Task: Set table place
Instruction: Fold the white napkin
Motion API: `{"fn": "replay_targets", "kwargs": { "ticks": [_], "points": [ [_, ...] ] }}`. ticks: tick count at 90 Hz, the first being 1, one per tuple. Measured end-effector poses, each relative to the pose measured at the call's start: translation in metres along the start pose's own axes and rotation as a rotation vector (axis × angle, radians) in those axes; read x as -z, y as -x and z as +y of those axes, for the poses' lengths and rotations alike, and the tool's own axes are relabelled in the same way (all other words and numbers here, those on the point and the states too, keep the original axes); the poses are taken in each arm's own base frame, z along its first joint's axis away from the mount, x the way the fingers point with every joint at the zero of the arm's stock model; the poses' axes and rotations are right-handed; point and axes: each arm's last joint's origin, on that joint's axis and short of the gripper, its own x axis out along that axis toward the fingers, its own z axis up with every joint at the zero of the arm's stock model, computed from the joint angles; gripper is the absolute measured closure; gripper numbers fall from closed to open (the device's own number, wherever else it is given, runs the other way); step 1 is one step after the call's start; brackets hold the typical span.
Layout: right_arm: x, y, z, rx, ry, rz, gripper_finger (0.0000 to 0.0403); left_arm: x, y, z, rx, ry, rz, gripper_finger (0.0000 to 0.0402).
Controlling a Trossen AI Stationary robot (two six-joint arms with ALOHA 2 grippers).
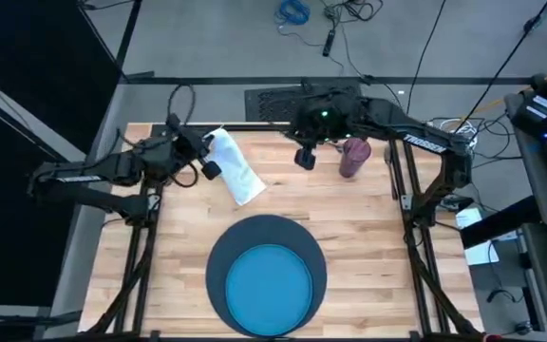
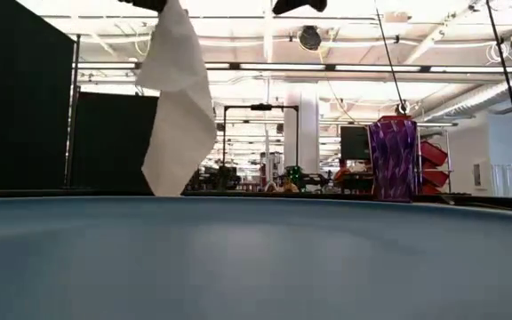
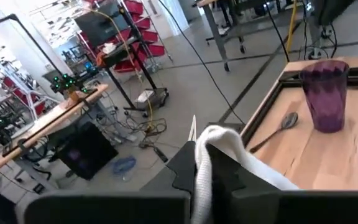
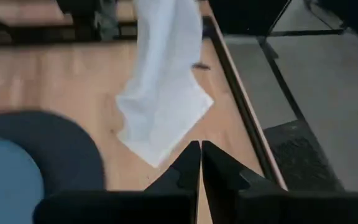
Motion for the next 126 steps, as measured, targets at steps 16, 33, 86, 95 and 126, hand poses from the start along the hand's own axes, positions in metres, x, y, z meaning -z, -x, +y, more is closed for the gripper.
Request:
{"fn": "replay_targets", "kwargs": {
  "ticks": [16,33,86,95,126],
  "points": [
    [0.002,-0.021,0.016,0.012,0.126,0.076,0.0395,-0.01,0.003,0.006,-0.01,0.027,-0.028,0.0401],
    [0.016,-0.062,0.038,0.013,0.334,0.183,0.0341,-0.031,0.01,0.019,-0.028,0.102,-0.083,0.0401],
    [0.03,-0.03,0.057,1.083,0.692,0.52,0.0261,-0.027,0.009,0.019,-0.046,0.082,-0.014,0.0401],
    [0.033,0.021,0.07,0.825,0.451,0.286,0.0261,-0.025,0.009,0.019,-0.041,0.066,0.003,0.0401],
    [0.138,0.135,0.058,0.446,-0.136,-0.085,0.0262,-0.023,0.01,0.018,-0.029,0.018,0.023,0.0402]
  ]
}}
